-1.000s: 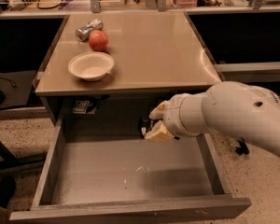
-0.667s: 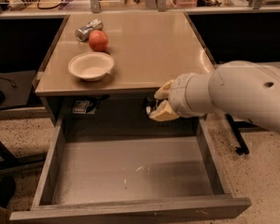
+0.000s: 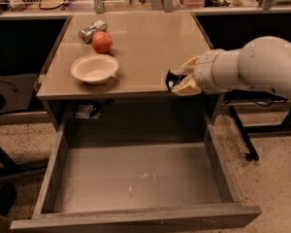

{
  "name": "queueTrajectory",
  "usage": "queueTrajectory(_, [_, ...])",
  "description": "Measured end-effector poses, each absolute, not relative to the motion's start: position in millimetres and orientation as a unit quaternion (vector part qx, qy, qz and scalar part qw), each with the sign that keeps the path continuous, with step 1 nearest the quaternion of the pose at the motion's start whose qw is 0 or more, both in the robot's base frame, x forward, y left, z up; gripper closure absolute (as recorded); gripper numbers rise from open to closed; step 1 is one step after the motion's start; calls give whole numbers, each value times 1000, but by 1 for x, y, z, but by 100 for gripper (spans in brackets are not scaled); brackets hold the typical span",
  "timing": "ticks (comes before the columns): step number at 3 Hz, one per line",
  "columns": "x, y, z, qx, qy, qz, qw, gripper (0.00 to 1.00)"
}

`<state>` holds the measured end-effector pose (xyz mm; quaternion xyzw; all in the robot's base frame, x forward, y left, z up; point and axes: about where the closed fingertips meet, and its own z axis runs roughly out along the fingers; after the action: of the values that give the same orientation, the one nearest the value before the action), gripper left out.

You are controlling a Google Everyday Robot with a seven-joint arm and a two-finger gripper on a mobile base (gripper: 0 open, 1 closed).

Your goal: Pick rxbar chocolate from top drawer and place on counter

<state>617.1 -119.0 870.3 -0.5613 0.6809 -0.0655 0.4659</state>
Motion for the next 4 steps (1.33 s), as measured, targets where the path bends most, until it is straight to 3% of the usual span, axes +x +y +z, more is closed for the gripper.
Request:
queueTrajectory(1, [658,-129,862,-564,678,-61,467,100])
queueTrajectory(2, [658,-129,862,-564,678,-61,467,100])
queueTrajectory(4, [711,-123,873,-551,668,-75,495,100])
